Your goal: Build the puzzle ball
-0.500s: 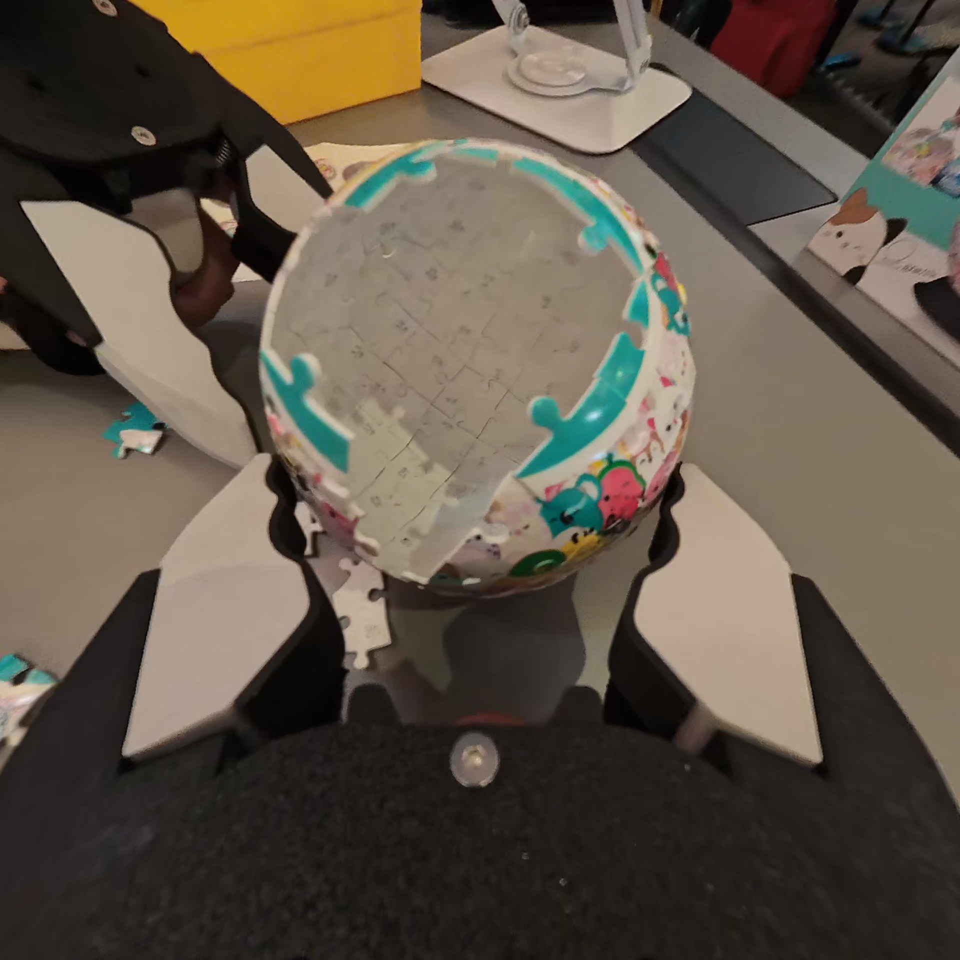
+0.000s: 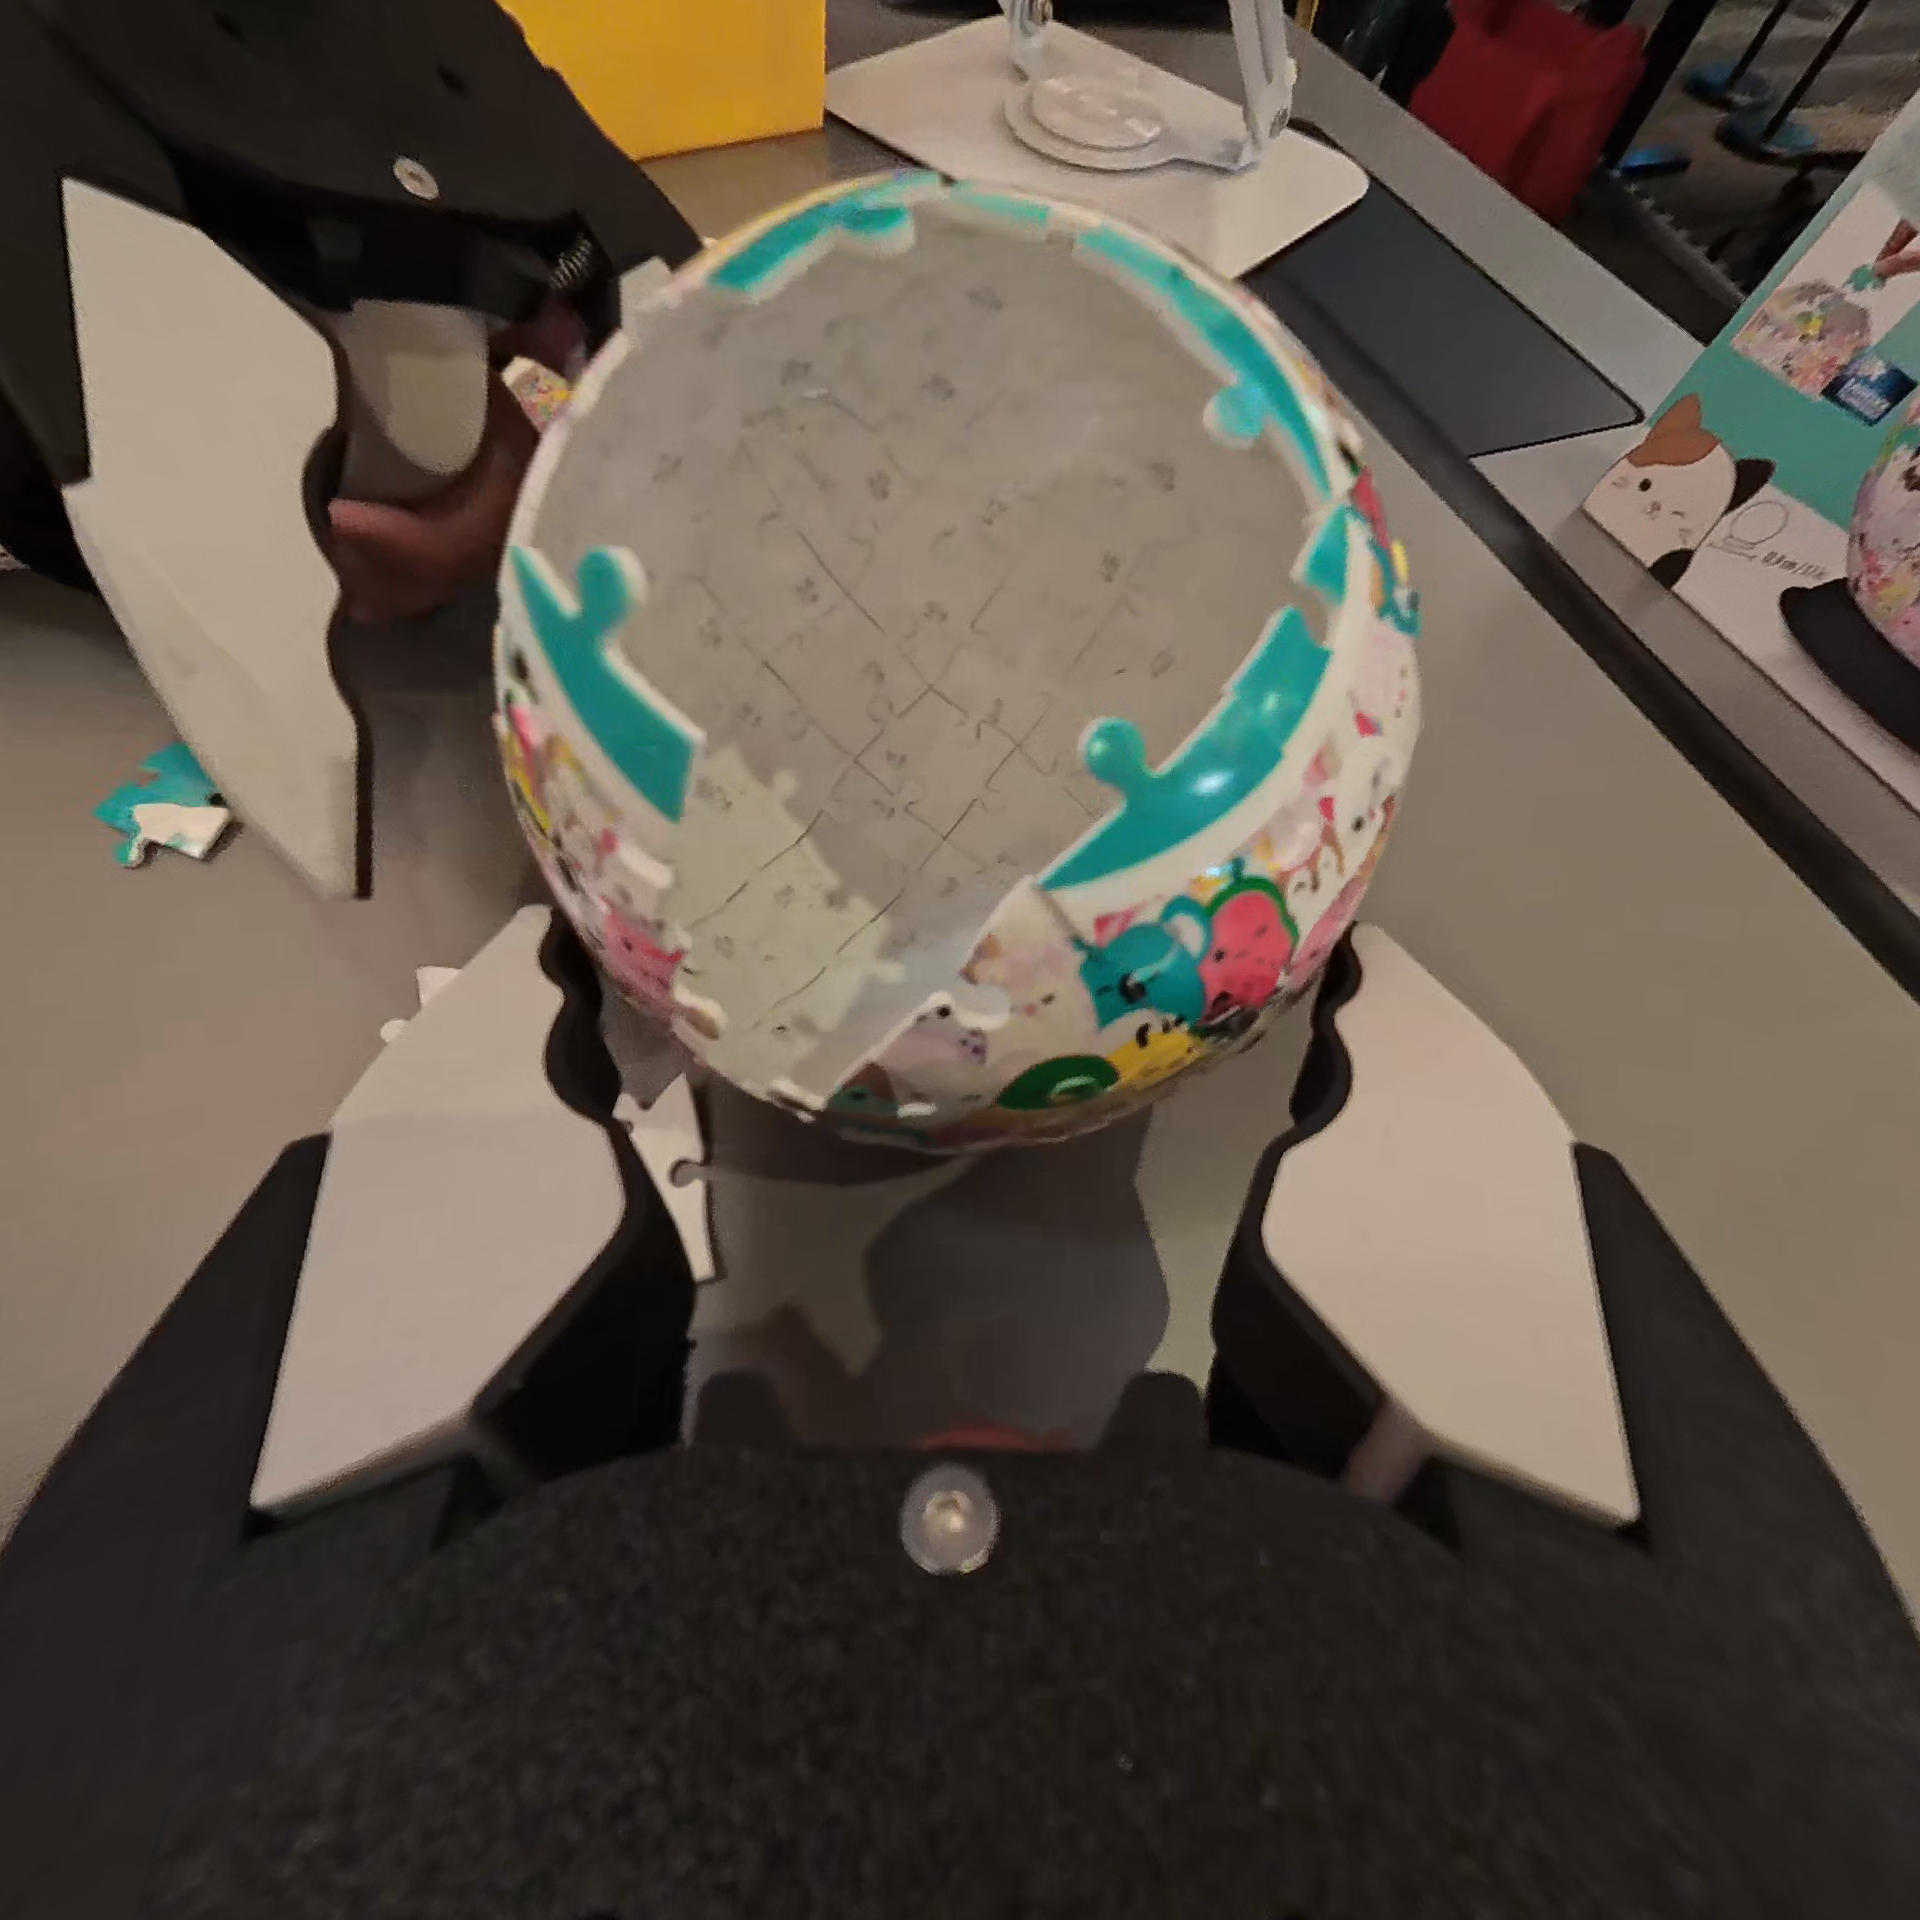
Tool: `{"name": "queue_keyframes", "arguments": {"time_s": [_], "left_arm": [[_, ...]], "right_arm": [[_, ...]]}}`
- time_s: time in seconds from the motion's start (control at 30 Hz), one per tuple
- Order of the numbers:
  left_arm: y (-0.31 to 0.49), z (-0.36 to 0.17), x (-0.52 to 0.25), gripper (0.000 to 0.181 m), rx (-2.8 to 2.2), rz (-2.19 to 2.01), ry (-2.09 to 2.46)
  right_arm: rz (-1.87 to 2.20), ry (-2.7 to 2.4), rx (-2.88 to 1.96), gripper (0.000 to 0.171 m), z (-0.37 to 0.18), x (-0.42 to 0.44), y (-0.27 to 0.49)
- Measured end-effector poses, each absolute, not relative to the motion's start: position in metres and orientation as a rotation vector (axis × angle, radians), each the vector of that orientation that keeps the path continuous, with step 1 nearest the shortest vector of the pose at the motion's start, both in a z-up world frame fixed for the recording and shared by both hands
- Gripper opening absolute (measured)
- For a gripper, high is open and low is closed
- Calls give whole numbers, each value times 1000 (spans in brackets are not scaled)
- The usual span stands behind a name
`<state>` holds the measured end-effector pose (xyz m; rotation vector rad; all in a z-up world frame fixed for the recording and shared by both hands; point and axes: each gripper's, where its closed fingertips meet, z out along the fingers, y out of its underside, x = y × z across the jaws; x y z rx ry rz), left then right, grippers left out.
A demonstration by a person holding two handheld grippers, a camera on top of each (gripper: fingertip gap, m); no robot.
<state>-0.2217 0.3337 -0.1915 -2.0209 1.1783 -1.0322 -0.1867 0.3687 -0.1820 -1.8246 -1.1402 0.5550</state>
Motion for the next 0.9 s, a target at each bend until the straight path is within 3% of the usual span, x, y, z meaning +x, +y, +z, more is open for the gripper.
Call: {"name": "queue_keyframes", "arguments": {"time_s": [0.13,0.23,0.4,0.8,0.9], "left_arm": [[335,-200,-227,109,-2051,-952,1246],[338,-210,-228,116,-2119,-953,1290],[337,-209,-218,118,-2129,-1007,1333],[261,-214,-226,119,-2133,-911,1440],[249,-216,-230,127,-2139,-830,1451]], "right_arm": [[593,-1119,-1813,130,-181,-187,364],[729,-1183,-1885,145,-190,-188,358],[806,-1438,-2052,145,-224,-192,349],[791,-1455,-2132,144,-222,-196,274],[751,-1431,-2120,145,-221,-196,259]]}}
